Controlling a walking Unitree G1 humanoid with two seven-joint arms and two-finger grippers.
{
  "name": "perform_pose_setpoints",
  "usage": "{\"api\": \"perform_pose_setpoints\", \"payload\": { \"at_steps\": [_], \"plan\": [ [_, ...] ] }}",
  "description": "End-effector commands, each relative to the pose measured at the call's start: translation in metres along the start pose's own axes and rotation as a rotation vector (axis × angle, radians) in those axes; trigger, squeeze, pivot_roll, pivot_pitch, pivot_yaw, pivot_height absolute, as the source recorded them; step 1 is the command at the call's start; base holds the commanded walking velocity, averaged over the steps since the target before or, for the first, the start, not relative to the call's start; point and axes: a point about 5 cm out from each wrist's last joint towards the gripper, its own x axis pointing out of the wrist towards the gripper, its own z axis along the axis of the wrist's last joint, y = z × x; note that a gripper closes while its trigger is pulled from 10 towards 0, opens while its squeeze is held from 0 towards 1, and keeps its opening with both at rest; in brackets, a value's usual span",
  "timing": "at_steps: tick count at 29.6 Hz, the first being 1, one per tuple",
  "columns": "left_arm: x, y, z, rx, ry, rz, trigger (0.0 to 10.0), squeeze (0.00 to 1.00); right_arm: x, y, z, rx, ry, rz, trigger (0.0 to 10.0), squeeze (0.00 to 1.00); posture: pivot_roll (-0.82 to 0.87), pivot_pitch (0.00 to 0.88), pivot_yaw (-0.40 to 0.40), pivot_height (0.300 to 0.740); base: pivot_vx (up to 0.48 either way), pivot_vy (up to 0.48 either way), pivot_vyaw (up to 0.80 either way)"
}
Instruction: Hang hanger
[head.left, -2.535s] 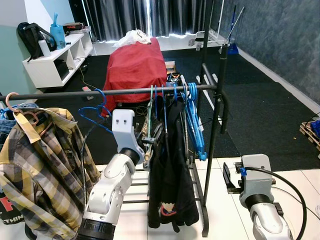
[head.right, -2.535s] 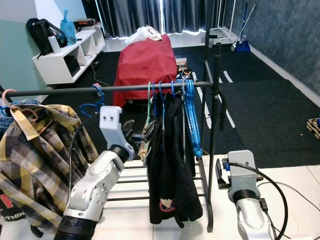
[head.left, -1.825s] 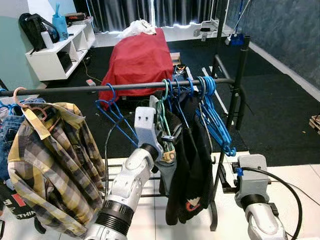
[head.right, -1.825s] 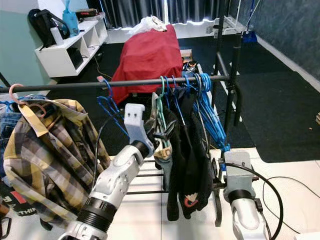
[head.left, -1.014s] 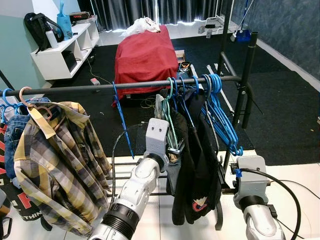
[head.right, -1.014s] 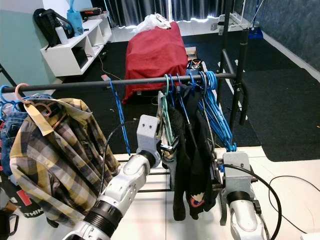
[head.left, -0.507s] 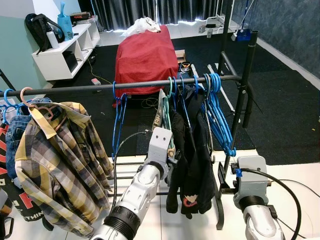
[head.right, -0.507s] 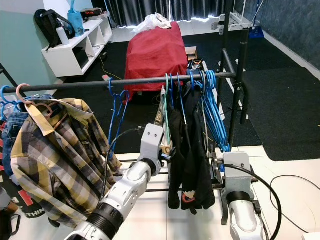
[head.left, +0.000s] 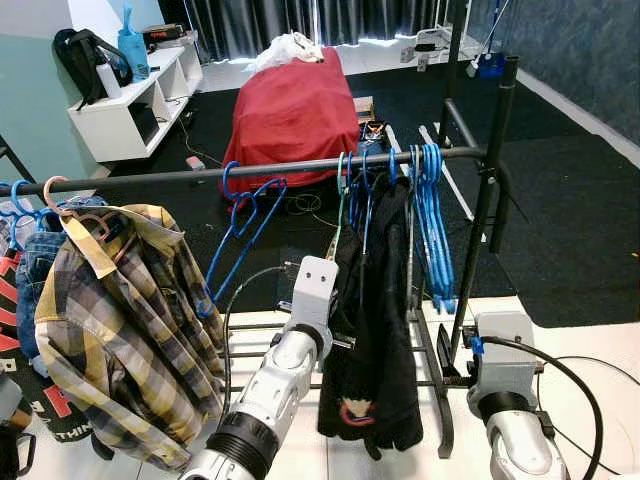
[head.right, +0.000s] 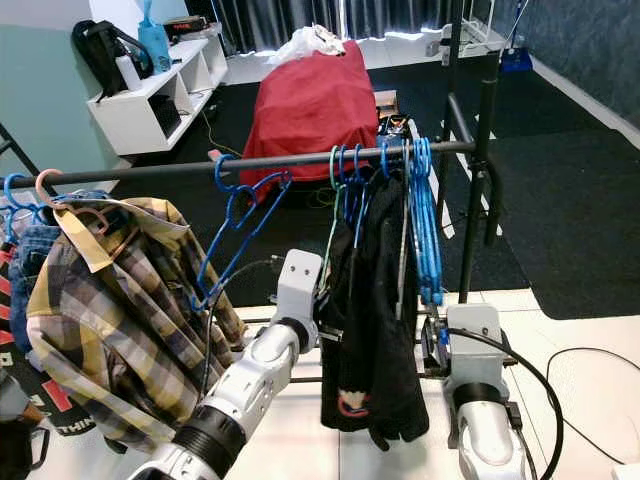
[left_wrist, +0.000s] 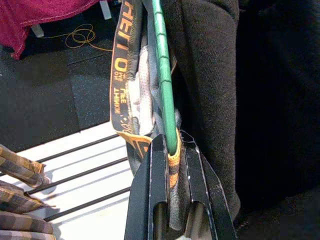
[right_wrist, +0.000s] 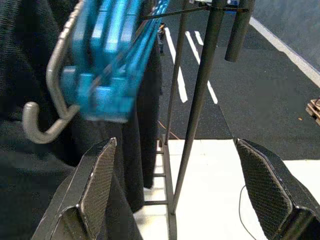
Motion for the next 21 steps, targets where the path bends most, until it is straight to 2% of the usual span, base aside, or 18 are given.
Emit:
{"api": "perform_pose_setpoints", "payload": {
  "at_steps": [1, 2, 5, 6, 8, 9, 11, 12, 13, 14, 15, 18, 19, 20, 21],
  "plan": [
    [0.011, -0.037, 0.030, -0.008, -0.077, -0.101, 0.0, 0.00, -0.003, 0.003, 0.001, 0.013, 0.004, 0.006, 10.0, 0.00, -0.24, 0.071, 0.121, 0.740, 0.000, 0.000, 0.00],
    [0.012, -0.032, 0.037, 0.000, -0.105, -0.096, 0.0, 0.00, -0.003, 0.003, 0.001, 0.014, 0.005, 0.006, 10.0, 0.00, -0.24, 0.071, 0.121, 0.740, 0.000, 0.000, 0.00],
    [0.012, -0.032, 0.037, 0.000, -0.105, -0.096, 0.0, 0.00, -0.003, 0.003, 0.001, 0.014, 0.005, 0.006, 10.0, 0.00, -0.24, 0.071, 0.121, 0.740, 0.000, 0.000, 0.00],
    [0.013, -0.023, 0.048, 0.007, -0.159, -0.082, 0.0, 0.00, -0.003, 0.003, 0.000, 0.015, 0.005, 0.005, 10.0, 0.00, -0.24, 0.065, 0.120, 0.740, 0.000, 0.000, 0.00],
    [0.013, -0.023, 0.048, 0.007, -0.159, -0.082, 0.0, 0.00, -0.003, 0.003, 0.000, 0.015, 0.005, 0.005, 10.0, 0.00, -0.24, 0.065, 0.120, 0.740, 0.000, 0.000, 0.00],
    [0.013, 0.002, 0.076, 0.001, -0.273, -0.032, 0.0, 0.00, -0.002, 0.003, 0.000, 0.015, 0.005, 0.004, 10.0, 0.00, -0.24, 0.056, 0.116, 0.740, 0.000, 0.000, 0.00],
    [0.013, 0.002, 0.076, 0.001, -0.273, -0.032, 0.0, 0.00, -0.002, 0.003, 0.000, 0.015, 0.005, 0.004, 10.0, 0.00, -0.24, 0.056, 0.116, 0.740, 0.000, 0.000, 0.00],
    [0.010, 0.025, 0.099, -0.003, -0.365, 0.011, 0.0, 0.00, 0.000, 0.002, 0.000, 0.014, 0.005, 0.004, 10.0, 0.00, -0.23, 0.052, 0.112, 0.740, 0.000, 0.000, 0.00],
    [0.003, 0.048, 0.114, 0.000, -0.426, 0.059, 0.0, 0.00, 0.001, 0.002, -0.001, 0.013, 0.006, 0.005, 10.0, 0.00, -0.23, 0.045, 0.109, 0.740, 0.000, 0.000, 0.00],
    [0.003, 0.048, 0.114, 0.000, -0.426, 0.059, 0.0, 0.00, 0.001, 0.002, -0.001, 0.013, 0.006, 0.005, 10.0, 0.00, -0.23, 0.045, 0.109, 0.740, 0.000, 0.000, 0.00],
    [-0.003, 0.066, 0.118, -0.005, -0.455, 0.102, 0.0, 0.00, 0.003, 0.002, -0.001, 0.013, 0.007, 0.007, 10.0, 0.00, -0.22, 0.041, 0.106, 0.740, 0.000, 0.000, 0.00],
    [-0.007, 0.074, 0.118, -0.008, -0.460, 0.125, 0.0, 0.00, 0.003, 0.002, -0.001, 0.012, 0.007, 0.008, 10.0, 0.00, -0.22, 0.041, 0.106, 0.740, 0.000, 0.000, 0.00],
    [-0.012, 0.084, 0.113, -0.004, -0.453, 0.156, 0.0, 0.00, 0.004, 0.001, -0.002, 0.011, 0.008, 0.009, 10.0, 0.00, -0.22, 0.039, 0.104, 0.740, 0.000, 0.000, 0.00],
    [-0.012, 0.084, 0.113, -0.004, -0.453, 0.156, 0.0, 0.00, 0.004, 0.001, -0.002, 0.011, 0.008, 0.009, 10.0, 0.00, -0.22, 0.039, 0.104, 0.740, 0.000, 0.000, 0.00],
    [-0.016, 0.095, 0.109, 0.005, -0.443, 0.190, 0.0, 0.00, 0.004, 0.001, -0.002, 0.011, 0.009, 0.010, 10.0, 0.00, -0.22, 0.038, 0.102, 0.740, 0.000, 0.000, 0.00]
  ]
}}
